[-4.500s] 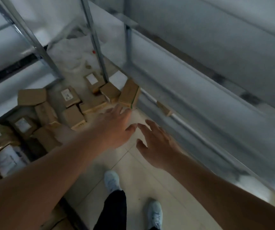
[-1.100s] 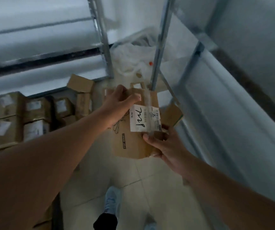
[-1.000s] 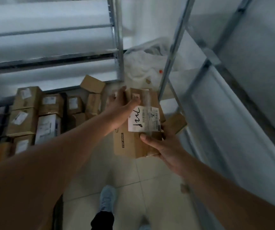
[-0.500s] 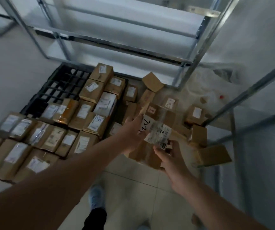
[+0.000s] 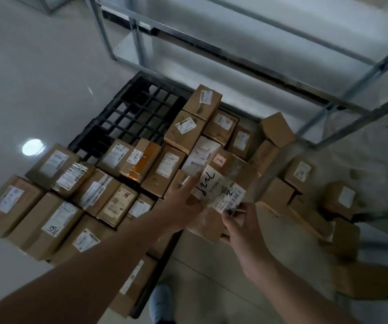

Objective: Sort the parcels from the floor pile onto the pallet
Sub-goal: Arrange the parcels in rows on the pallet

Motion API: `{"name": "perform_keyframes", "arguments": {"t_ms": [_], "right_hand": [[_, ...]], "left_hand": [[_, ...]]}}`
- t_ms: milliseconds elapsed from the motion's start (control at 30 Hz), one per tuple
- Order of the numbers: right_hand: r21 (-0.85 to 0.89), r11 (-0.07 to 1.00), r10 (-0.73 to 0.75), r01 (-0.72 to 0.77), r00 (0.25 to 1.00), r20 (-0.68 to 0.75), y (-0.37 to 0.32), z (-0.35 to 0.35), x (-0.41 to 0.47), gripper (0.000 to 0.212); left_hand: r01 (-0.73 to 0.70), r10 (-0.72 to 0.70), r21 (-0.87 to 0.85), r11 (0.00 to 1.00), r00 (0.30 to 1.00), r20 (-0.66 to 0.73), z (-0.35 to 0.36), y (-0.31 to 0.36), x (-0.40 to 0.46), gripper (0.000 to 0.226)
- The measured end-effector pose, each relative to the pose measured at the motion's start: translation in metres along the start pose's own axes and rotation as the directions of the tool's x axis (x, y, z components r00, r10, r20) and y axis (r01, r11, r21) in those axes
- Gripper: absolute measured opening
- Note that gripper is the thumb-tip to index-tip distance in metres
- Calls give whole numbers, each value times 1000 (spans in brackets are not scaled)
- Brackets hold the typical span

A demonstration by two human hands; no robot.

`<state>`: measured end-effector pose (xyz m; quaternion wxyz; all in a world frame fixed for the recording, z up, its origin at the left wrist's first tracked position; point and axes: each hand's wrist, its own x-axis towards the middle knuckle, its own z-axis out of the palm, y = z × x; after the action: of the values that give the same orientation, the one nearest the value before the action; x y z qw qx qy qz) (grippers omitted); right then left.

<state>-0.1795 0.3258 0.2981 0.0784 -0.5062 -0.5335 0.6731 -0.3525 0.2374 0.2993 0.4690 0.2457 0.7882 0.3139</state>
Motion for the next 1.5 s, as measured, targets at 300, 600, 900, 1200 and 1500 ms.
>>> {"name": "perform_keyframes", "arguments": {"t_ms": [300, 600, 900, 1200, 1500], "right_hand": [[-106, 993, -38, 51, 992, 122, -33, 86, 145, 30], [-122, 987, -55, 105, 933, 355, -64, 174, 322, 44], [-187, 977, -1, 98, 888, 460, -74, 231, 443, 49], [-294, 953, 63, 78, 896, 440, -42, 253, 510, 98], [-252, 967, 143, -35, 895, 423, -7, 257, 540, 68]], "left_hand": [[-61, -21, -321, 945, 969, -246, -65, -49, 112, 77], [-36, -172, -445, 895, 891, -419, -144, -80, 254, 73], [28, -244, -414, 910, 843, -479, -202, -96, 381, 69], [125, -320, -428, 895, 847, -424, -206, -125, 448, 83], [163, -376, -449, 879, 815, -441, -178, -171, 474, 75]]}}
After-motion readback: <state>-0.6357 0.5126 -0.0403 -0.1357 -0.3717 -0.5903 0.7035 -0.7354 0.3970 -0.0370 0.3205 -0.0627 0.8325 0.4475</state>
